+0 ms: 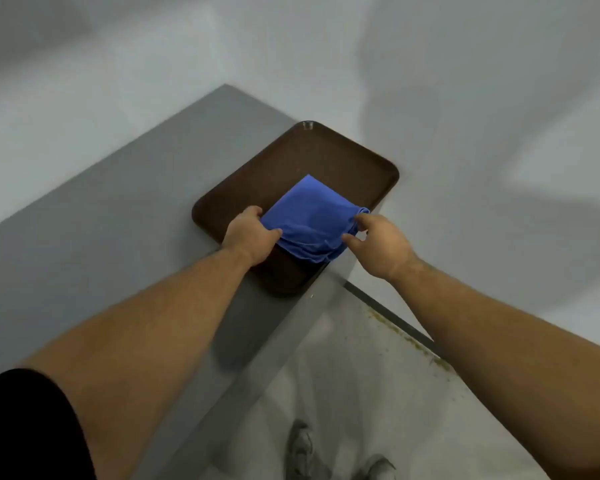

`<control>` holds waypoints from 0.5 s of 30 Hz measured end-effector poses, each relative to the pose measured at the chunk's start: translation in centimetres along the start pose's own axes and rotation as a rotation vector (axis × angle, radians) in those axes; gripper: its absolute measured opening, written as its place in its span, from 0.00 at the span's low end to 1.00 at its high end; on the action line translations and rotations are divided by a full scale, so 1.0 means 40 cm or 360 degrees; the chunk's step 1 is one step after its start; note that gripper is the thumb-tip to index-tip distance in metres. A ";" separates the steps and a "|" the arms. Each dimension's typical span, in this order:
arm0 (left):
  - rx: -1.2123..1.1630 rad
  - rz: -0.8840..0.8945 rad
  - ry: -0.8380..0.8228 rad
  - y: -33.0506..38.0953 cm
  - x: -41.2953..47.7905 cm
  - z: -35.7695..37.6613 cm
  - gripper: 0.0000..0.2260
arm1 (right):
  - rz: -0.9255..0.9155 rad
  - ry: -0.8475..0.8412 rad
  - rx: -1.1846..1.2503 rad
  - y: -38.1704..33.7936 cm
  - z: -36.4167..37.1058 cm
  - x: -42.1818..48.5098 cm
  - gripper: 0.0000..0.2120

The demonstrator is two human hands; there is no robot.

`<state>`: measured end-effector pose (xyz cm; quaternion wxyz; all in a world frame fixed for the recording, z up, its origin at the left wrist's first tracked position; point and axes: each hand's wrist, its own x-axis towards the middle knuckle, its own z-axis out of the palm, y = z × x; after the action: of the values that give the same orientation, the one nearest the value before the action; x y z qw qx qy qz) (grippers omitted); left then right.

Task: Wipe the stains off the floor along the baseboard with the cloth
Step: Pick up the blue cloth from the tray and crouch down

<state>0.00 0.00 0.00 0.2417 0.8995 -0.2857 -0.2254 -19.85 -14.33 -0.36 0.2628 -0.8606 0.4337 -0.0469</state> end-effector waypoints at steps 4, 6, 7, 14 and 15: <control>0.0055 -0.0112 0.0088 0.002 0.048 0.028 0.32 | -0.0006 -0.0004 -0.0068 0.008 0.041 0.028 0.25; 0.0134 -0.0085 0.0082 0.005 0.067 0.044 0.23 | -0.0007 0.0033 -0.0028 0.017 0.059 0.036 0.25; 0.0148 -0.0060 0.0075 0.005 0.074 0.049 0.16 | -0.0007 0.0058 -0.0008 0.022 0.065 0.040 0.24; -0.0476 0.0237 0.0181 0.041 0.055 0.069 0.09 | -0.0093 0.0096 0.0131 0.051 0.059 0.047 0.21; -0.0625 0.0277 0.0186 0.058 0.041 0.066 0.11 | -0.0095 0.0090 0.0158 0.055 0.050 0.045 0.20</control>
<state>-1.18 -3.51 -1.20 0.4469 0.8187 -0.2984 -0.2024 -19.70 -15.98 -3.42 0.2913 -0.8573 0.4123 -0.1006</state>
